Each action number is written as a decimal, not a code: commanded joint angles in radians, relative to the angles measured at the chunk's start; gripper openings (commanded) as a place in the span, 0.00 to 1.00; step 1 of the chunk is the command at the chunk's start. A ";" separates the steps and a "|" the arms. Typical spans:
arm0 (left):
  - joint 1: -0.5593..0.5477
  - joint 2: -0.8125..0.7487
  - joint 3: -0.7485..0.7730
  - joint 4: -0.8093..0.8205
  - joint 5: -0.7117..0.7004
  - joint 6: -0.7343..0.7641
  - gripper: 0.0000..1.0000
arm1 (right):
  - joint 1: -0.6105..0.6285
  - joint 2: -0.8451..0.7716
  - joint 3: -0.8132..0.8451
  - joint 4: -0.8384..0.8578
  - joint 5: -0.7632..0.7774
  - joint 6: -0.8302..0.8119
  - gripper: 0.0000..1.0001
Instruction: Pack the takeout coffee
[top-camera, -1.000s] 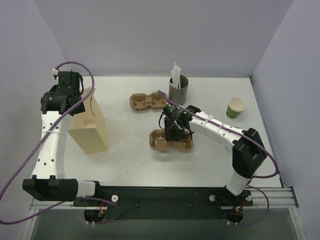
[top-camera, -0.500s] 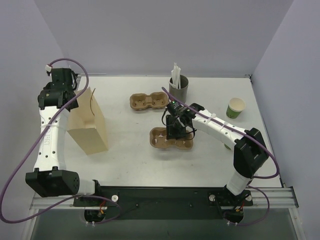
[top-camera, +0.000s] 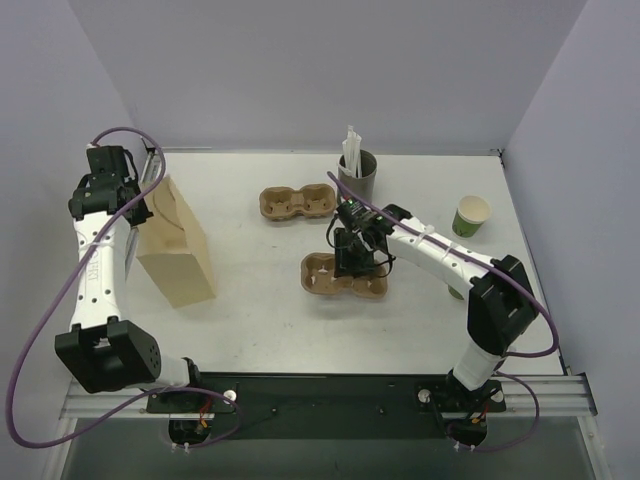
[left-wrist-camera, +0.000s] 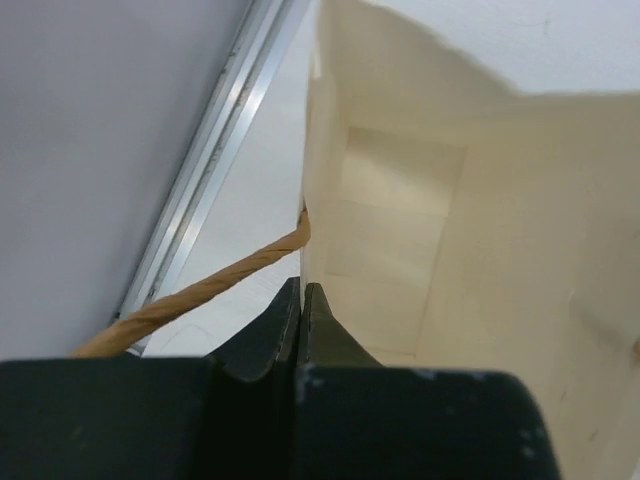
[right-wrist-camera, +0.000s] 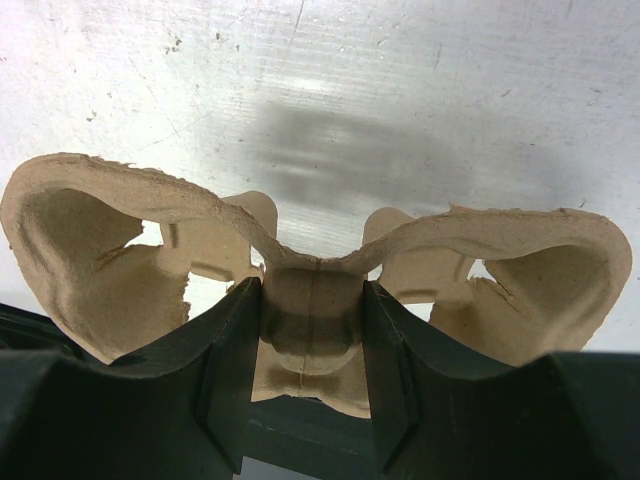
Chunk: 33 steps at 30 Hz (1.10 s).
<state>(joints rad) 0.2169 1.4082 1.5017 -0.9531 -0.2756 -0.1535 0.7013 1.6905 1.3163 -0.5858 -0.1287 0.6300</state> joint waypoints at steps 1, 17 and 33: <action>-0.008 -0.058 0.035 0.111 0.191 0.032 0.00 | -0.014 -0.081 0.046 -0.017 0.003 -0.022 0.29; -0.373 -0.107 0.091 0.066 0.236 0.244 0.00 | -0.013 -0.339 0.366 0.016 0.035 -0.239 0.29; -0.588 -0.146 0.054 0.097 0.461 0.308 0.00 | 0.006 -0.302 0.443 0.466 -0.520 -0.204 0.30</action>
<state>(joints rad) -0.3592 1.3117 1.5505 -0.9169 0.0673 0.1352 0.7017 1.3472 1.7184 -0.2939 -0.4374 0.3569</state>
